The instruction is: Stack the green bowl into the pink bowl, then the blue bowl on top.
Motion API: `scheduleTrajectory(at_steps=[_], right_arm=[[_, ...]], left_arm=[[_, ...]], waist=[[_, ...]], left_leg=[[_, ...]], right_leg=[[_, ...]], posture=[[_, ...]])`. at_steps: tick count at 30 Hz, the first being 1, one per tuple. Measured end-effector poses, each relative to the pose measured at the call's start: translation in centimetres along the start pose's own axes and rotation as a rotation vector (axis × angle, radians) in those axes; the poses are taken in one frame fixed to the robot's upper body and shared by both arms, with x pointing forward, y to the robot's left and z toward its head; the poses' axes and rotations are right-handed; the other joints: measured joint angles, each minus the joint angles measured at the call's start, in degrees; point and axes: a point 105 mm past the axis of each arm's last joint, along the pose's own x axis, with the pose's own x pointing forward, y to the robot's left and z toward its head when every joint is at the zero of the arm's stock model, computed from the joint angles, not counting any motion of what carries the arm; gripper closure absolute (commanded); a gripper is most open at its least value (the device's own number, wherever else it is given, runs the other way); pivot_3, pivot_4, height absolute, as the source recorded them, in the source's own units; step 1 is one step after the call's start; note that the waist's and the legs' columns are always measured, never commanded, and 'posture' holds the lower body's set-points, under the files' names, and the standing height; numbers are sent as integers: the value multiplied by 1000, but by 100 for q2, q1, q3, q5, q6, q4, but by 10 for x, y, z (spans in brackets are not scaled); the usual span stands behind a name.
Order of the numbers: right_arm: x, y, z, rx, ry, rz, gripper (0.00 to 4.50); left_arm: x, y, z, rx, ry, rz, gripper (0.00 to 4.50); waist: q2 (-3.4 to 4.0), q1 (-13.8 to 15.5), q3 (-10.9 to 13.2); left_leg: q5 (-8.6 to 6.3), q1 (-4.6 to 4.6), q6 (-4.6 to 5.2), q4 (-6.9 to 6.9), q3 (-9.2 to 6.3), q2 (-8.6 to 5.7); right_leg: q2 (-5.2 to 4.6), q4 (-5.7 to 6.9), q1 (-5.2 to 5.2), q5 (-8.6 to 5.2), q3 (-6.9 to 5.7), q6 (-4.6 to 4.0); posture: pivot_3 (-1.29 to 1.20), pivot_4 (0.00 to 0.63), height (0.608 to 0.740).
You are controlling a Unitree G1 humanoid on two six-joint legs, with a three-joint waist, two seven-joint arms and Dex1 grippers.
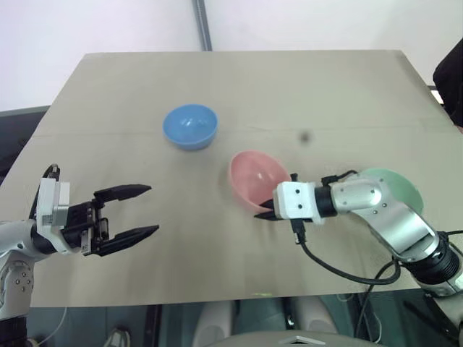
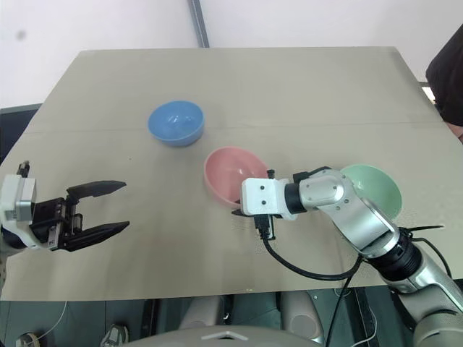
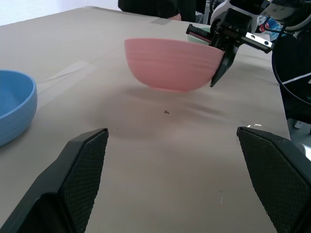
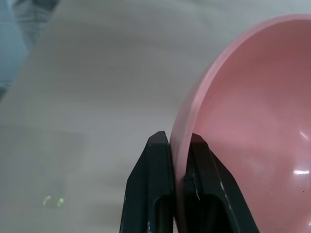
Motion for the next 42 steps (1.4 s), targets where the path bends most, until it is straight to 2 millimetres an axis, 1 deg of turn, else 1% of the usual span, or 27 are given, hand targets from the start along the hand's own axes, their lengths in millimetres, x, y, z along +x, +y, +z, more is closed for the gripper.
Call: scheduleTrajectory(at_steps=[6,7,8,9,13,14,15,16,18,22,24,26,29,30,31,33,34,35,37,42], right_arm=[[8,2,-2,24,-33,56,4474],[10,1,-2,29,-40,62,3608],[12,-1,-2,33,-48,63,3309],[14,-3,-2,36,-53,62,2843],[16,-9,-10,47,-37,50,729],[16,-9,-11,46,-36,50,296],[16,-9,-11,46,-37,48,88],[15,-10,-10,52,-39,47,88],[6,-12,-4,104,-66,33,88],[-35,-24,24,175,-155,-62,88],[-57,-28,31,207,-152,-141,88],[-75,-27,23,249,-83,-223,88],[-111,-20,-14,404,118,-412,88],[-120,-17,-21,438,168,-459,88],[-124,-16,-25,456,194,-484,88],[-141,2,-42,538,310,-566,88],[-143,5,-45,560,327,-578,88],[-147,11,-51,597,358,-607,88],[-149,24,-60,667,407,-634,88],[-149,32,-67,741,435,-683,88]], left_arm=[[1,1,3,17,1,12,0],[2,0,4,19,1,12,0],[3,0,5,21,1,11,0],[4,0,6,24,1,13,0],[7,-2,10,31,-3,7,0],[8,-1,9,26,-3,12,0],[8,-1,9,23,-3,14,0],[8,-1,9,21,-3,15,0],[9,-1,11,23,-9,14,0],[16,-1,20,48,-32,-15,0],[23,-2,22,50,-45,-48,0],[29,-2,23,46,-52,-73,0],[38,-1,28,53,-74,-113,0],[41,-1,30,58,-80,-126,0],[43,0,31,61,-83,-133,0],[52,0,35,68,-97,-176,0],[53,0,35,69,-101,-180,0],[57,0,35,69,-110,-197,0],[62,1,36,70,-117,-231,0],[69,1,36,71,-113,-288,0]], waist=[[0,-2,0],[0,-4,0],[0,-6,0],[0,-6,0],[0,7,0],[0,7,0],[0,4,0],[0,3,0],[2,7,1],[1,31,0],[1,30,0],[0,42,0],[1,53,1],[2,50,1],[2,27,1],[2,22,0],[2,5,0],[1,11,0],[1,8,0],[1,13,0]], left_leg=[[0,1,0,0,-3,0],[0,1,0,0,-3,0],[0,1,0,0,-3,0],[0,2,-1,0,-3,0],[7,0,-13,0,-4,-1],[8,0,-14,0,-4,-1],[8,0,-14,0,-4,-1],[8,0,-14,0,-5,-1],[8,-2,-14,0,-5,-1],[0,-3,0,0,-13,-2],[-1,-3,1,0,-13,-2],[-1,-4,2,-1,-14,-5],[-1,-6,3,-1,-7,-10],[-1,-4,3,-1,-7,-12],[-1,-2,3,-1,-3,-14],[-2,-1,4,-2,-1,-11],[-2,-1,4,-2,2,-11],[-2,-1,4,-2,6,-13],[-2,0,4,1,11,-12],[-2,5,4,2,12,-14]], right_leg=[[1,4,0,0,-2,0],[1,4,0,0,-2,0],[1,4,0,0,-2,0],[1,5,0,0,-2,0],[0,2,0,0,-3,0],[0,2,0,0,-2,0],[0,2,0,0,-3,0],[0,3,0,0,-2,0],[-1,3,-1,0,-2,0],[-4,-1,4,0,-9,0],[-4,-1,5,0,-9,0],[-4,-3,6,0,-12,0],[-4,-3,6,0,-7,0],[-3,-2,7,0,-7,0],[2,1,7,0,-4,0],[8,0,8,0,-5,0],[9,1,8,0,-3,0],[9,2,9,0,-1,0],[10,3,9,0,0,0],[10,5,11,0,4,0]], posture=[[0,150,740],[0,150,740],[0,150,740],[0,150,740],[0,150,740],[0,150,740],[0,150,740],[0,150,740],[0,150,740],[0,150,740],[0,150,740],[0,150,740],[0,150,740],[0,150,740],[0,150,740],[0,150,740],[0,150,740],[0,150,740],[0,150,740],[0,150,740]])
